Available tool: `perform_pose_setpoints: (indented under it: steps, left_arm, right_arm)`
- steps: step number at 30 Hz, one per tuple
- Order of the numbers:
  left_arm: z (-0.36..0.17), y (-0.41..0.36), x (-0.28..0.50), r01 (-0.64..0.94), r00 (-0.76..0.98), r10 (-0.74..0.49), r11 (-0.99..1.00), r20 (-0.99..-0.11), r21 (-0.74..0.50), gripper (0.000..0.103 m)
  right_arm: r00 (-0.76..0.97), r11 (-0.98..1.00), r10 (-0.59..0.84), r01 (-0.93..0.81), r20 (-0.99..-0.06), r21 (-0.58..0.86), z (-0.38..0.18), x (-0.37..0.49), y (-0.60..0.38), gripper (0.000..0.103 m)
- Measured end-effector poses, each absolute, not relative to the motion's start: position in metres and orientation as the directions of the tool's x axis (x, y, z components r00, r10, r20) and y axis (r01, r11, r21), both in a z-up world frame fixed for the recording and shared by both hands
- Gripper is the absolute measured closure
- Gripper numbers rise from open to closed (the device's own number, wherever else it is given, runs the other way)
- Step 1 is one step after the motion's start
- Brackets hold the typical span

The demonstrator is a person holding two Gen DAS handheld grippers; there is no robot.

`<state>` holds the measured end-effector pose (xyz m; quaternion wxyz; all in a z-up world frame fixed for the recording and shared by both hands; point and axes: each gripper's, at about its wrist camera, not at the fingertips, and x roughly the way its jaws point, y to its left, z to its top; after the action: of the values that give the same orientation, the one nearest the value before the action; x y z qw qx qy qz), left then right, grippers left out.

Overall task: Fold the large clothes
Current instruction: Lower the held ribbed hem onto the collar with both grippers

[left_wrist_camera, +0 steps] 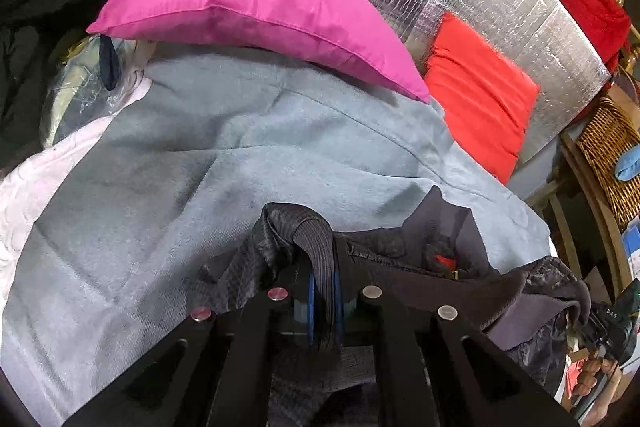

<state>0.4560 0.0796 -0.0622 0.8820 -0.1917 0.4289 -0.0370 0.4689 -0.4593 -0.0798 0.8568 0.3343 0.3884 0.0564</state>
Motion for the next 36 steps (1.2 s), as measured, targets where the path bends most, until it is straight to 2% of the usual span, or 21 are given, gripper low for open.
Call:
perform_pose_setpoints:
  steps: [22,36]
  left_arm:
    - [-0.101,0.076,0.489,-0.125,0.597,-0.228,0.921,-0.77,-0.369,0.094]
    - [-0.096,0.069,0.509,-0.123,0.609,-0.205,0.93,-0.766,-0.347,0.094]
  right_arm:
    - [0.643,0.76,0.346,0.234,-0.683,0.606,-0.13,0.503,-0.464,0.095]
    - [0.653,0.784,0.322,0.223,-0.686,0.58,-0.108,0.524,-0.461,0.095]
